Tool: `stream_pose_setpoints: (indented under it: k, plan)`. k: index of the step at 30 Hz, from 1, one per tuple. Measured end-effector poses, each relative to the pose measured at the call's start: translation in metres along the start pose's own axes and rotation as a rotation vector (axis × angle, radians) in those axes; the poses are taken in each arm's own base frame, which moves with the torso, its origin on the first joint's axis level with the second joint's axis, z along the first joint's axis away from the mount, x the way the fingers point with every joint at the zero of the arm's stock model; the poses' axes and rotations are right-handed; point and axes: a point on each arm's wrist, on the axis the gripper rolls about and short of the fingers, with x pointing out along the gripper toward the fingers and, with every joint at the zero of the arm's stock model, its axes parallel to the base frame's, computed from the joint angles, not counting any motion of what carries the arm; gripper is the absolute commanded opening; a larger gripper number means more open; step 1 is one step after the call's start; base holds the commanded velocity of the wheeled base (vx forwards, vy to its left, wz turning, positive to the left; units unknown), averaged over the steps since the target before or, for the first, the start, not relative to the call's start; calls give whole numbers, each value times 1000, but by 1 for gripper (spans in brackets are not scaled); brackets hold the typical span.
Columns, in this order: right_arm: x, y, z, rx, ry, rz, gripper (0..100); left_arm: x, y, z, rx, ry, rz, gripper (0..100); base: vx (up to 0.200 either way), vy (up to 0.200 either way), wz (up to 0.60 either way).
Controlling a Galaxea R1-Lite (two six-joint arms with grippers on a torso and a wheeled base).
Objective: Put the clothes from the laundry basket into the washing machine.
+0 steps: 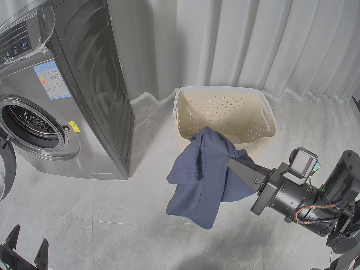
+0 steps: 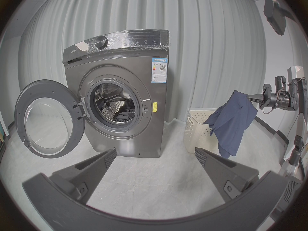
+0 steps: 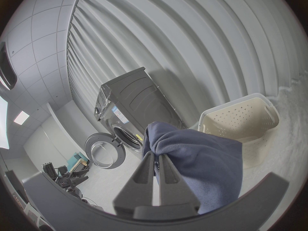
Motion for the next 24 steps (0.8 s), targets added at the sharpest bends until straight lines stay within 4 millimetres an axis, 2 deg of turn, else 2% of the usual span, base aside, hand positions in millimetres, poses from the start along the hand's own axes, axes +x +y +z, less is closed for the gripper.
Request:
stream_pose_setpoints:
  k: [24]
  plan:
    - [-1,3,0,-8,0,13,0,0,0,0,0,0,-1,100,0,200,0]
